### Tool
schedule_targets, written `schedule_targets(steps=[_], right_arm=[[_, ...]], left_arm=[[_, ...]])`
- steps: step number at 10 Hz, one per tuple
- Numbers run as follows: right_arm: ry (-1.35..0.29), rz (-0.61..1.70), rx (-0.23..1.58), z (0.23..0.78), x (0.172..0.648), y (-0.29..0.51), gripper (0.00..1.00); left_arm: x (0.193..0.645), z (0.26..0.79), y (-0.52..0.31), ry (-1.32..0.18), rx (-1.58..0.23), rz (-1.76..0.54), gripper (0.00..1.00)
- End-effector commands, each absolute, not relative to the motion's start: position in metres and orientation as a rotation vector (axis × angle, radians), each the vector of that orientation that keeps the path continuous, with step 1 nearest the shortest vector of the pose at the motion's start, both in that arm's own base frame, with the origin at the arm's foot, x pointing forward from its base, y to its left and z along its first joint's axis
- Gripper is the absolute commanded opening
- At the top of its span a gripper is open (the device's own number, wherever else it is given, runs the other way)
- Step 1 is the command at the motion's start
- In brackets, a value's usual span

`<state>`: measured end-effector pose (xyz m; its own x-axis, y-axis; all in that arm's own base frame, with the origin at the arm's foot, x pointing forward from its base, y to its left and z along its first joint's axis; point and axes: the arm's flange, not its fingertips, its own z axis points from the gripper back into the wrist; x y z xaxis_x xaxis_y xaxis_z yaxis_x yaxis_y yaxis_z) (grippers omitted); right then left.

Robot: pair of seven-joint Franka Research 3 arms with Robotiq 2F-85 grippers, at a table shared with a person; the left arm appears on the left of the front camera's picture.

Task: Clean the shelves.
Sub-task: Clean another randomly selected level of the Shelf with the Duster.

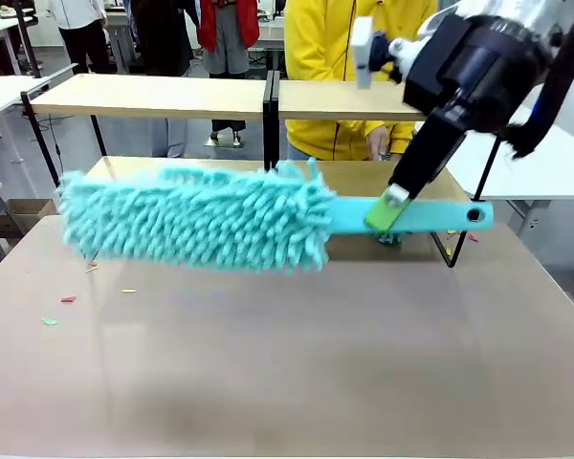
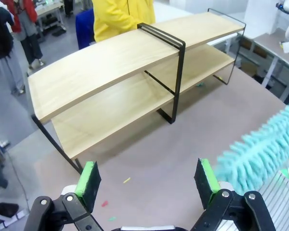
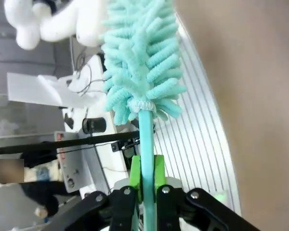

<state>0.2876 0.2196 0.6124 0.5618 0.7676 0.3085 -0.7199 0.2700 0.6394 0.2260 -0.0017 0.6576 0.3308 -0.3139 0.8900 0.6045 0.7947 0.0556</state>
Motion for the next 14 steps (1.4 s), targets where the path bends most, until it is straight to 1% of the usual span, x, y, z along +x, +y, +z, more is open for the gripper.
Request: schedule_targets(steps=[1,2,3,4,5,7,8,9,10,14], right_arm=[[0.009,0.944,0.849,0.643,0.283,0.159,0.12],[0.0,0.926,0.893,0.658,0.261,0.117,0.12],[-0.067,0.886,0.939,0.673,0.237,0.067,0.12],[-0.136,0.843,0.925,0.687,0.21,0.017,0.12],[-0.282,0.694,0.943,0.699,0.192,-0.023,0.12],[-0.598,0.626,0.987,0.71,0.171,-0.088,0.12],[-0.709,0.639,1.024,0.701,0.173,-0.106,0.12],[-0.605,0.589,1.02,0.68,0.197,-0.094,0.12],[-0.58,0.588,0.999,0.714,0.148,-0.115,0.12],[-0.58,0.588,0.999,0.714,0.148,-0.115,0.12]], left_arm=[[0.226,0.658,-0.001,-1.082,-0.317,-0.625,1.0],[0.226,0.658,-0.001,-1.082,-0.317,-0.625,1.0],[0.226,0.658,-0.001,-1.082,-0.317,-0.625,1.0],[0.226,0.658,-0.001,-1.082,-0.317,-0.625,1.0],[0.226,0.658,-0.001,-1.082,-0.317,-0.625,1.0],[0.226,0.658,-0.001,-1.082,-0.317,-0.625,1.0],[0.226,0.658,-0.001,-1.082,-0.317,-0.625,1.0],[0.226,0.658,-0.001,-1.082,-0.317,-0.625,1.0],[0.226,0.658,-0.001,-1.082,-0.317,-0.625,1.0],[0.226,0.658,-0.001,-1.082,-0.317,-0.625,1.0]])
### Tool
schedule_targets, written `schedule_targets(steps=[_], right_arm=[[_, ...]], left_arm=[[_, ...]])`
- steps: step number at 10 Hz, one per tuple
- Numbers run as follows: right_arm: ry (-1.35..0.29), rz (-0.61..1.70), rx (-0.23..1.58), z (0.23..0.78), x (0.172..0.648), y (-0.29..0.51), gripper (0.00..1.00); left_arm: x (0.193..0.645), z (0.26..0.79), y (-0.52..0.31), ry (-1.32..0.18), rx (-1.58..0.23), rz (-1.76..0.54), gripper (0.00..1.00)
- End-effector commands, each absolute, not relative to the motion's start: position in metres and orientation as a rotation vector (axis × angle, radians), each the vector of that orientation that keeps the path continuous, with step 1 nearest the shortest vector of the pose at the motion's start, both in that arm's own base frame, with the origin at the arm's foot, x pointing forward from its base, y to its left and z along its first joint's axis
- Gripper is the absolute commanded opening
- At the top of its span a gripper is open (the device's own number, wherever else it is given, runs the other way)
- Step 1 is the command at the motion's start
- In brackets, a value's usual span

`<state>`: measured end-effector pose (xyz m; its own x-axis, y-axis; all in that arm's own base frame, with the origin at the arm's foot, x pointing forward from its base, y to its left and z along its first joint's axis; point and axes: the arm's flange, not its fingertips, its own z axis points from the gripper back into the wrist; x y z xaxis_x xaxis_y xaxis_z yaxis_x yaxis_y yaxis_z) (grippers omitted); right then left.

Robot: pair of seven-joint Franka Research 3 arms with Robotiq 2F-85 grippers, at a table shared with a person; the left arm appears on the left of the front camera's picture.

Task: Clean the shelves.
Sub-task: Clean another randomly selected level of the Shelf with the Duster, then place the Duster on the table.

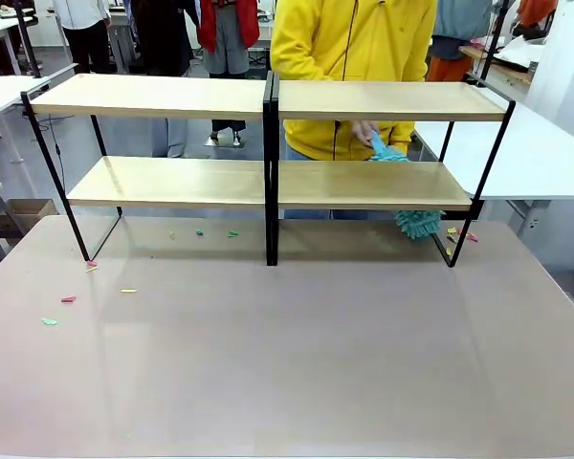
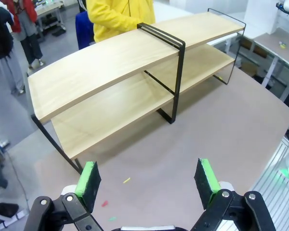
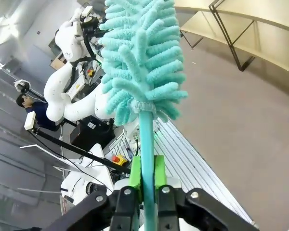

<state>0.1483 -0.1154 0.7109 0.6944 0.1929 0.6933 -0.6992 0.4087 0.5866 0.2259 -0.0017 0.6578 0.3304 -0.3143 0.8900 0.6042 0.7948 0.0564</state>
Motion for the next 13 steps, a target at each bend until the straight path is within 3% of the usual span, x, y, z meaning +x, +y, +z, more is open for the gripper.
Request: schedule_targets(steps=[1,11,13], right_arm=[[-0.58,0.588,0.999,0.714,0.148,-0.115,0.12],[-0.531,0.653,0.966,0.717,0.146,-0.106,0.12],[-0.403,0.737,0.984,0.661,0.164,-0.095,0.12]], left_arm=[[0.226,0.658,-0.001,-1.082,-0.317,-0.625,1.0],[0.226,0.658,-0.002,-1.078,-0.309,-0.613,1.0],[0.239,0.607,0.0,-0.894,-0.501,-0.548,1.0]])
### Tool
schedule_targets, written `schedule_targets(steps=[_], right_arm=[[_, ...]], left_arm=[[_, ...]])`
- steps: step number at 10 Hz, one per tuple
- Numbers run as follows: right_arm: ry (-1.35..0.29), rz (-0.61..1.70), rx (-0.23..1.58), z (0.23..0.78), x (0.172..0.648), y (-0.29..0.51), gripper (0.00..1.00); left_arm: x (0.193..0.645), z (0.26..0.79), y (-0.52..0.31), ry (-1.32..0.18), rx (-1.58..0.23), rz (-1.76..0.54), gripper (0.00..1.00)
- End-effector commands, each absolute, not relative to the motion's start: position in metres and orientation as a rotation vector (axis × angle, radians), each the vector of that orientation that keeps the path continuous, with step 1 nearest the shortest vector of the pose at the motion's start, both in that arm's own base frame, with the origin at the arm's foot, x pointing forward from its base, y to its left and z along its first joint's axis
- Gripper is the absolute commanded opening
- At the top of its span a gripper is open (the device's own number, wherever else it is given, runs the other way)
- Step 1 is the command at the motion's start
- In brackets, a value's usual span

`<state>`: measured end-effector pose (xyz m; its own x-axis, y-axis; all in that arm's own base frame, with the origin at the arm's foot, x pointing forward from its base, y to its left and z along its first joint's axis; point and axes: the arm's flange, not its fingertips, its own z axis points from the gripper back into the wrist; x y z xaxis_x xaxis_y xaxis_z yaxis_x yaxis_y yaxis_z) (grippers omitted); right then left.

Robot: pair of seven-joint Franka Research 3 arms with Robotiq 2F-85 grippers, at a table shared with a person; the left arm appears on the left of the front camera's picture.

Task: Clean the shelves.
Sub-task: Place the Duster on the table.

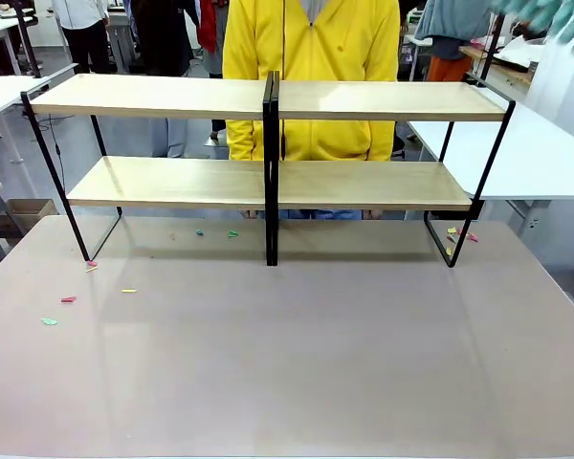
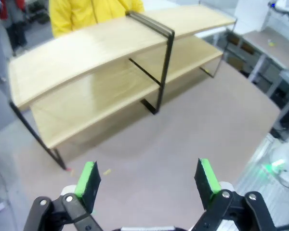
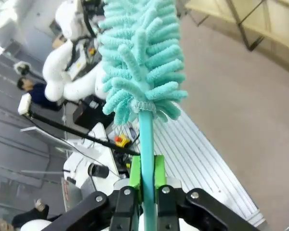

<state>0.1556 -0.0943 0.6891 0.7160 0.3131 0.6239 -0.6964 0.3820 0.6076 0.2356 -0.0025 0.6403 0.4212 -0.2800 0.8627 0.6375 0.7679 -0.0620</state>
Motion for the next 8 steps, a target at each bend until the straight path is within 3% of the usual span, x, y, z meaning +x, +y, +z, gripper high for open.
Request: schedule_targets(steps=[1,4,5,7,8], right_arm=[[-0.349,0.755,0.985,0.632,0.172,-0.098,0.12],[-0.008,0.78,0.852,0.53,0.214,-0.068,0.12],[0.064,0.737,0.832,0.493,0.232,-0.056,0.12],[0.092,0.663,0.799,0.435,0.268,-0.048,0.12],[0.118,0.648,0.843,0.423,0.278,-0.052,0.12]], left_arm=[[0.251,0.555,0.007,-0.785,-0.654,-0.461,1.0],[0.287,0.439,-0.008,-0.563,-0.976,-0.205,1.0],[0.297,0.4,-0.02,-0.483,-0.94,-0.133,1.0],[0.296,0.324,-0.042,-0.167,-1.107,-0.055,1.0],[0.289,0.31,-0.043,-0.125,-1.105,-0.057,1.0]])
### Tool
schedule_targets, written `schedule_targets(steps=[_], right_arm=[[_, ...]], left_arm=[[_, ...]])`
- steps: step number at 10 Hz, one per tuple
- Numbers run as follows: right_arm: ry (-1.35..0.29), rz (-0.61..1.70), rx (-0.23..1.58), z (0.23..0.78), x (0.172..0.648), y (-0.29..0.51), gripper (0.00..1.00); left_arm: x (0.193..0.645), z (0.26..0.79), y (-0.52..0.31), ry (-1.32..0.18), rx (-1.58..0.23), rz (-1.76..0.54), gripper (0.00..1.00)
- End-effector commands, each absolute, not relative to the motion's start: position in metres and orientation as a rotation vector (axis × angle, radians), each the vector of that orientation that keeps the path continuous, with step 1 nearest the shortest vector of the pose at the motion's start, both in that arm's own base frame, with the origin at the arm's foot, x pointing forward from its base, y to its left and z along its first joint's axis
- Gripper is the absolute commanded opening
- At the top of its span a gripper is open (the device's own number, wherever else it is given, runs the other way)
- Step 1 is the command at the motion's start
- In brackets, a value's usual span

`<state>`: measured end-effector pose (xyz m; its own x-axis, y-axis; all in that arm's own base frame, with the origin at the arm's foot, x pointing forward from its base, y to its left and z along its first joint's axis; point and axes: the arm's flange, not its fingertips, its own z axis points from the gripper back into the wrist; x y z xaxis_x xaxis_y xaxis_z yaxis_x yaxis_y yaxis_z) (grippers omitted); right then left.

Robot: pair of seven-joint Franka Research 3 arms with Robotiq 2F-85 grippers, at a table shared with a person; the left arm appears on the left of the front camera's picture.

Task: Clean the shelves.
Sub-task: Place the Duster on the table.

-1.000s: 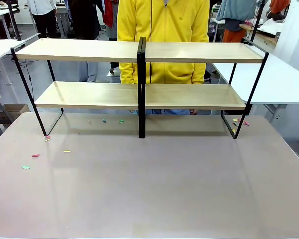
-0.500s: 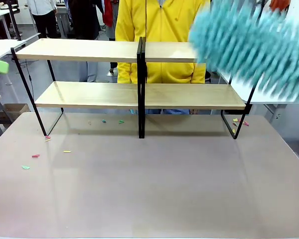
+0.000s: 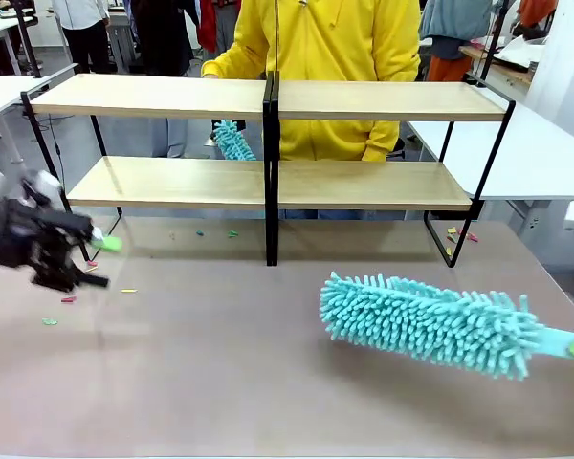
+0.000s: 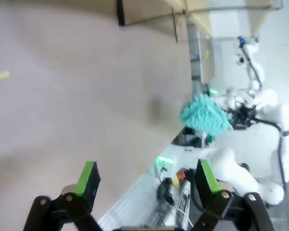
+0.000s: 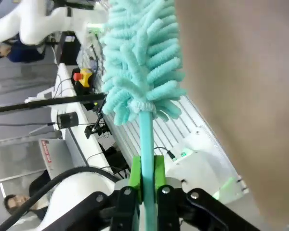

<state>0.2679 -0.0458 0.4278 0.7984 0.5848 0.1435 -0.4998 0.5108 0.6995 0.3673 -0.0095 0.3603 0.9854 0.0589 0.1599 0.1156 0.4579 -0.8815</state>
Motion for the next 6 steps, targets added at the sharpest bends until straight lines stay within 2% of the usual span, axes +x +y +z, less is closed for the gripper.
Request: schedule_targets(steps=[1,2,6], right_arm=[[0.137,0.641,0.863,0.417,0.287,-0.057,0.12],[0.163,0.61,0.83,0.412,0.296,-0.059,0.12],[0.214,0.587,0.795,0.399,0.309,-0.052,0.12]], left_arm=[[0.289,0.312,-0.037,-0.1,-1.104,-0.07,1.0],[0.367,0.36,-0.01,-0.177,-1.096,-0.035,1.0],[0.367,0.36,-0.01,-0.177,-1.096,-0.035,1.0]])
